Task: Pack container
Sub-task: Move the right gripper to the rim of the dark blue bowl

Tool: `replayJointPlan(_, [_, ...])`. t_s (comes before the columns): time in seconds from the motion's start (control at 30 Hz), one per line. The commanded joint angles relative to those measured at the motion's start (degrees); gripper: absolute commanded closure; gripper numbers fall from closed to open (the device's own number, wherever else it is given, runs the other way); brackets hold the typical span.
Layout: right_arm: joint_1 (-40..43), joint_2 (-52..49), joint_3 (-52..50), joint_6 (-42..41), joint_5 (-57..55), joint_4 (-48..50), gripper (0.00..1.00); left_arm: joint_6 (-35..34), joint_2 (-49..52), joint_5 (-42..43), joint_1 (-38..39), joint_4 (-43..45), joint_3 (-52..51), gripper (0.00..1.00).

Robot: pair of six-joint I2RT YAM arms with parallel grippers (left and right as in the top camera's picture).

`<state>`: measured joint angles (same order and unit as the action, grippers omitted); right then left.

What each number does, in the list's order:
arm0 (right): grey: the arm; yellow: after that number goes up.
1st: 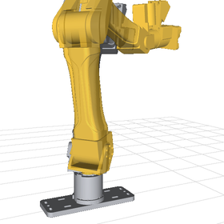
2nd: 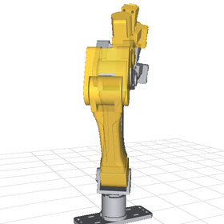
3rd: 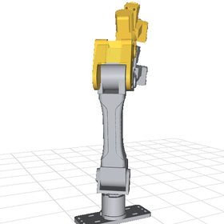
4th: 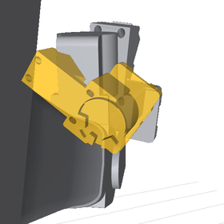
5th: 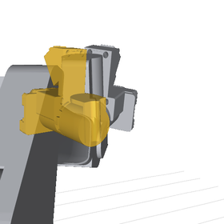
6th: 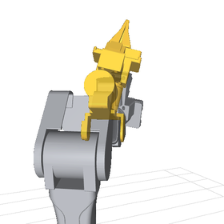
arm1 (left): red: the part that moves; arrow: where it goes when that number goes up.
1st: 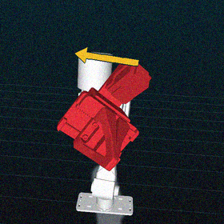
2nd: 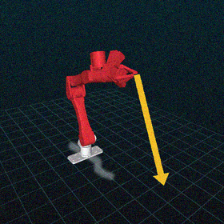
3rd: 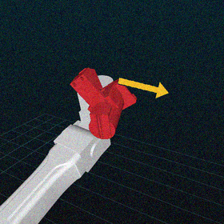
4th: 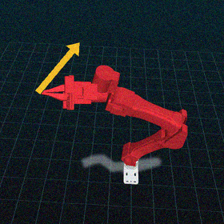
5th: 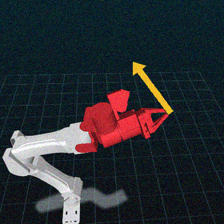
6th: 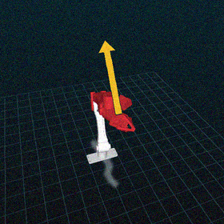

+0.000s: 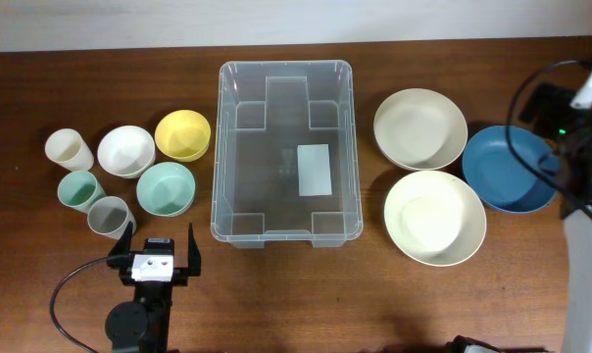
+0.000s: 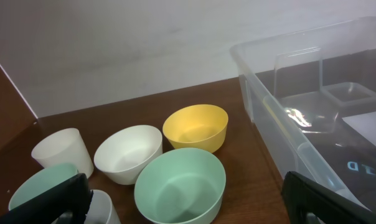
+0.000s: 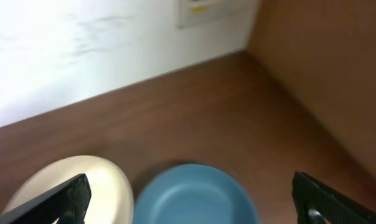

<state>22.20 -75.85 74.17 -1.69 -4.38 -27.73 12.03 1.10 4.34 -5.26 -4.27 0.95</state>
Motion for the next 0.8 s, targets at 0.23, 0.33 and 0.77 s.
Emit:
replayJointPlan(0.23, [15.78,0.85,1.42,-0.94,2.73,-17.59,0.01,0.72,-0.44,0.44,0.22,0.09,-0.46,0.00])
replayJointPlan(0.33, [18.84,0.83,1.42,-0.92,3.17,-22.62,0.01,0.72,-0.44,0.44,0.22,0.11,-0.46,0.00])
replayJointPlan(0.77, [21.70,-9.35,0.31,6.58,9.46,-24.79,0.12,0.72,-0.44,0.44,0.22,0.11,-0.46,0.00])
